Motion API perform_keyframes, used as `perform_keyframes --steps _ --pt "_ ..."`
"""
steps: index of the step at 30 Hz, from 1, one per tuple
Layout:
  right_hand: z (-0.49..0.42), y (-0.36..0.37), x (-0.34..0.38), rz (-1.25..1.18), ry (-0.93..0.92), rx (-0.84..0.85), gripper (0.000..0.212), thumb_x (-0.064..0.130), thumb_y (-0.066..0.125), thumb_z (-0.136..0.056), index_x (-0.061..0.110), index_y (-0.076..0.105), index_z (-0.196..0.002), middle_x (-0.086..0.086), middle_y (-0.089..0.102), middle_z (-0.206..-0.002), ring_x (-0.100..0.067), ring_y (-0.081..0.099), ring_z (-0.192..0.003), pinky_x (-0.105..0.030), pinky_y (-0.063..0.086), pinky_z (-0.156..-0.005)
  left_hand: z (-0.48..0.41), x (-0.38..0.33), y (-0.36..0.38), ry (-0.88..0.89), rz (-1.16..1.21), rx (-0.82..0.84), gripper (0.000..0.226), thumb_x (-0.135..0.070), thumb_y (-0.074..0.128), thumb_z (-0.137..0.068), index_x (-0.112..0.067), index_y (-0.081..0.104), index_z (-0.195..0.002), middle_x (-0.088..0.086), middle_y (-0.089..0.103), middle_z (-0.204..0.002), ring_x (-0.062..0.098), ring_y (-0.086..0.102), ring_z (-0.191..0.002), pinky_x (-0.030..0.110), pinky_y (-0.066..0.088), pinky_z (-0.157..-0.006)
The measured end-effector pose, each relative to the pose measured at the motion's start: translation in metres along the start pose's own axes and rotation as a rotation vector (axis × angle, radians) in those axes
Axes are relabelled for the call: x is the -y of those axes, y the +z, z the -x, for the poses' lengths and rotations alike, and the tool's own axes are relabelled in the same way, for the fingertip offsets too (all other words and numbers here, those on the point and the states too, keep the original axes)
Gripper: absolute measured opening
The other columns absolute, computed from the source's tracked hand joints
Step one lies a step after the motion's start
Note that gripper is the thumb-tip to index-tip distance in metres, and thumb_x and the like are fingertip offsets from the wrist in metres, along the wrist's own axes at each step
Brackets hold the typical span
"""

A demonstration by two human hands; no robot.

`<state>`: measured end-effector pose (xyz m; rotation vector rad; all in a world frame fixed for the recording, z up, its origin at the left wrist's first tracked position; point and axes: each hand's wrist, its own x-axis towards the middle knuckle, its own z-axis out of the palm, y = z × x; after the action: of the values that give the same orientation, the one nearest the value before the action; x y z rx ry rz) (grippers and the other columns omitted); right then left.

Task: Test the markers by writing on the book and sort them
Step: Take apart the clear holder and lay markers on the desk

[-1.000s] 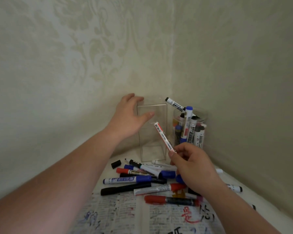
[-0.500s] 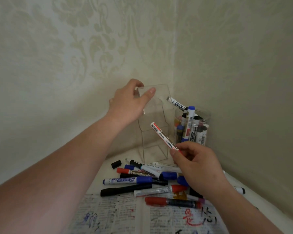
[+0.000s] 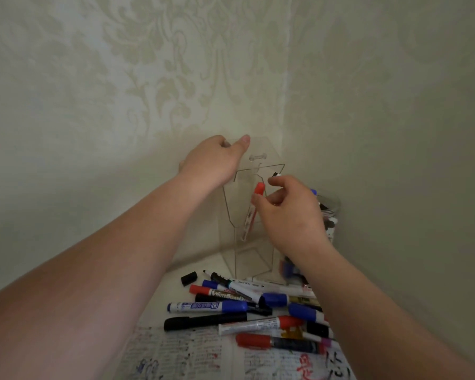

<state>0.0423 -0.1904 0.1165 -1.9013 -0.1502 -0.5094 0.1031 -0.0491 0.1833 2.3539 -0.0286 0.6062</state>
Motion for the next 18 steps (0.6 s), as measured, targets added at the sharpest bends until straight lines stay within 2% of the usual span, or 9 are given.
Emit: perform_keyframes --steps 1,3,5,8,12,14,17,18 --pt "0.001 0.002 0.0 0.001 0.012 0.015 0.035 0.028 0.066 -0.098 0.026 0.057 -0.131 0.008 0.066 -0.081 0.007 0.061 -0.066 -0.008 0.042 -0.056 0.0 -0.001 -0.001 -0.005 0.006 0.008 0.052 -0.069 0.041 -0.094 -0.022 0.054 -0.078 -0.004 0.064 -0.076 0.028 0.063 -0.094 0.047 0.048 -0.096" --pt "0.007 0.003 -0.002 0.012 0.021 0.047 0.038 0.025 0.063 -0.099 0.026 0.054 -0.136 0.008 0.066 -0.087 0.005 0.063 -0.069 -0.008 0.044 -0.054 0.0 -0.002 -0.002 -0.007 0.015 0.019 0.051 -0.068 0.041 -0.094 -0.021 0.054 -0.079 -0.004 0.063 -0.076 0.027 0.062 -0.094 0.046 0.048 -0.096" --pt "0.015 0.004 -0.009 0.06 0.033 0.082 0.035 0.025 0.062 -0.099 0.027 0.055 -0.133 0.01 0.064 -0.092 -0.001 0.063 -0.074 -0.012 0.046 -0.056 0.001 0.001 0.0 -0.001 0.015 0.017 0.049 -0.067 0.044 -0.094 -0.022 0.052 -0.077 -0.006 0.061 -0.072 0.026 0.062 -0.091 0.045 0.048 -0.094" --pt "0.026 0.002 -0.023 0.137 0.062 0.163 0.025 0.024 0.063 -0.099 0.029 0.061 -0.123 0.012 0.063 -0.092 0.0 0.061 -0.077 -0.008 0.046 -0.054 0.006 0.009 0.006 0.04 -0.003 0.014 0.048 -0.068 0.048 -0.09 -0.022 0.054 -0.081 -0.009 0.061 -0.074 0.024 0.062 -0.088 0.045 0.049 -0.093" --pt "0.045 0.002 -0.04 0.353 0.062 0.367 0.015 0.029 0.064 -0.097 0.032 0.067 -0.112 0.013 0.065 -0.093 -0.002 0.062 -0.083 -0.017 0.053 -0.073 0.021 0.021 0.015 0.088 -0.041 0.025 0.05 -0.076 0.052 -0.075 -0.03 0.057 -0.093 -0.008 0.064 -0.094 0.024 0.062 -0.098 0.047 0.049 -0.095" --pt "0.053 0.007 -0.045 0.513 0.043 0.478 0.016 0.033 0.064 -0.097 0.032 0.067 -0.113 0.015 0.066 -0.098 -0.003 0.061 -0.087 -0.023 0.056 -0.083 0.031 0.027 0.018 0.128 -0.104 0.044 0.052 -0.074 0.058 -0.076 -0.031 0.06 -0.106 -0.007 0.06 -0.108 0.02 0.059 -0.102 0.049 0.046 -0.098" --pt "0.059 0.016 -0.047 0.691 0.017 0.563 0.02 0.037 0.061 -0.097 0.033 0.065 -0.116 0.012 0.065 -0.11 -0.009 0.059 -0.096 -0.03 0.054 -0.087 0.041 0.036 0.018 0.154 -0.111 0.073 0.059 -0.068 0.063 -0.082 -0.029 0.059 -0.125 -0.005 0.053 -0.129 0.019 0.056 -0.113 0.05 0.044 -0.102" --pt "0.06 0.019 -0.048 0.709 0.019 0.574 0.019 0.036 0.06 -0.097 0.033 0.066 -0.116 0.01 0.065 -0.111 -0.011 0.059 -0.097 -0.031 0.055 -0.087 0.046 0.039 0.015 0.162 -0.07 0.052 0.061 -0.067 0.063 -0.083 -0.028 0.056 -0.129 -0.006 0.052 -0.133 0.017 0.055 -0.115 0.046 0.046 -0.101"
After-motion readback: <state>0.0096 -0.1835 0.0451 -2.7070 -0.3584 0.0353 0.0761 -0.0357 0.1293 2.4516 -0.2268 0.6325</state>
